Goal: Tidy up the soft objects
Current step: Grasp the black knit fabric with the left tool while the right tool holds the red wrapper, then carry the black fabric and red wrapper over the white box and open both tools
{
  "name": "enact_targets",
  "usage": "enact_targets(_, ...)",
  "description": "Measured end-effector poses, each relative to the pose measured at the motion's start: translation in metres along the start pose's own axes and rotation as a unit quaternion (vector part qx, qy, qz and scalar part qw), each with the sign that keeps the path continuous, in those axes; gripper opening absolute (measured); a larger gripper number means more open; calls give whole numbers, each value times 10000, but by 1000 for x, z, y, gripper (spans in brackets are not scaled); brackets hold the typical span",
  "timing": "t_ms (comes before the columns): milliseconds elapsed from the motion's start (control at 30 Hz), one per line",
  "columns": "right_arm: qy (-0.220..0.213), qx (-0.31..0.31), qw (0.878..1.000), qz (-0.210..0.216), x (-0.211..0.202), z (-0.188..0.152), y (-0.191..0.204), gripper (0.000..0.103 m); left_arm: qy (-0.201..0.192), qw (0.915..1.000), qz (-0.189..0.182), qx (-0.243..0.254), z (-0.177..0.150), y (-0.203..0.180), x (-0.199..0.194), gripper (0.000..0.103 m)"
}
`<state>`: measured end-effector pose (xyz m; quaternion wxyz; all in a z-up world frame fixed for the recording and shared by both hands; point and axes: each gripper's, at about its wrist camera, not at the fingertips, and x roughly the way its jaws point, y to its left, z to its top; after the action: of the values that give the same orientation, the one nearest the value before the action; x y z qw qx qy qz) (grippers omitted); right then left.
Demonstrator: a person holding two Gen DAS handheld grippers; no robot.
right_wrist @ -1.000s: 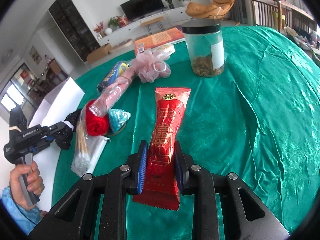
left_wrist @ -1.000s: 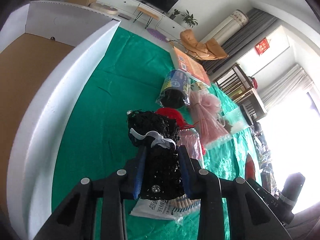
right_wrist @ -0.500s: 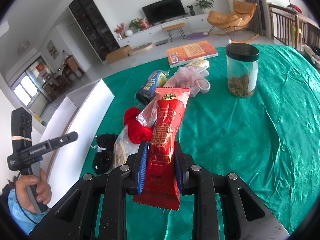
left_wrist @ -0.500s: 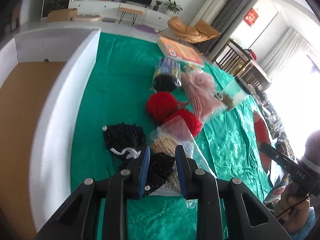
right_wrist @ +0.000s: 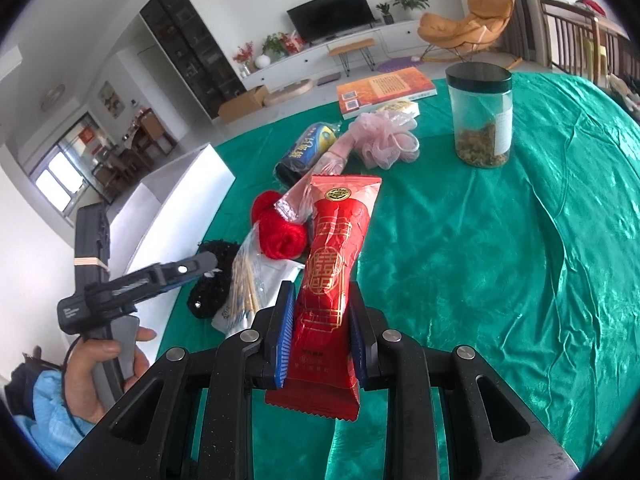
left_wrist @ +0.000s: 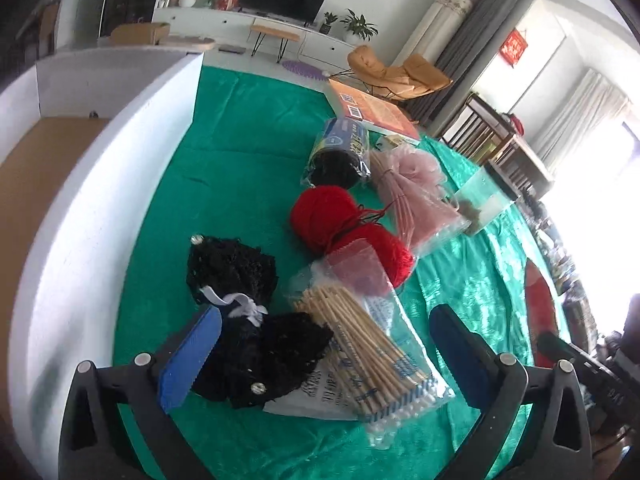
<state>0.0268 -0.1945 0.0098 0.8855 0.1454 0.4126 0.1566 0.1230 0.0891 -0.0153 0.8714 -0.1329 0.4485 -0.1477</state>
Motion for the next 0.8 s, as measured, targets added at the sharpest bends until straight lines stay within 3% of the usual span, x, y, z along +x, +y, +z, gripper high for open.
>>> enact_targets(67, 2, 29, 10000, 47, 2, -1, 0, 27, 141, 9996, 253, 11, 2, 7, 12, 103)
enact_targets(167, 8, 31, 9999, 108, 4, -3, 1, 27, 332, 9986, 339, -237, 1, 22, 35, 102)
enact_targets(300, 16, 9, 9999, 109, 1, -6, 0, 27, 376, 9964, 631, -435, -1, 35, 58, 90)
enact_targets(367, 9, 9, 10000, 78, -1, -7, -3, 27, 249, 9956, 638, -642, -1, 43, 55, 61)
enact_targets(400, 3, 11, 10000, 52, -2, -6, -4, 27, 227, 9948, 749, -648, 1, 45, 53, 34)
enact_targets(633, -67, 121, 9999, 12, -8, 2, -6, 27, -184, 9966, -100, -795, 1, 35, -9, 34)
enact_targets(733, -53, 53, 9997, 219, -8, 9, 12, 27, -482, 9950, -386, -786, 7, 37, -55, 34)
enact_targets(800, -31, -72, 9991, 406, -5, 15, 37, 27, -708, 9939, -383, -760, 10, 48, -90, 34)
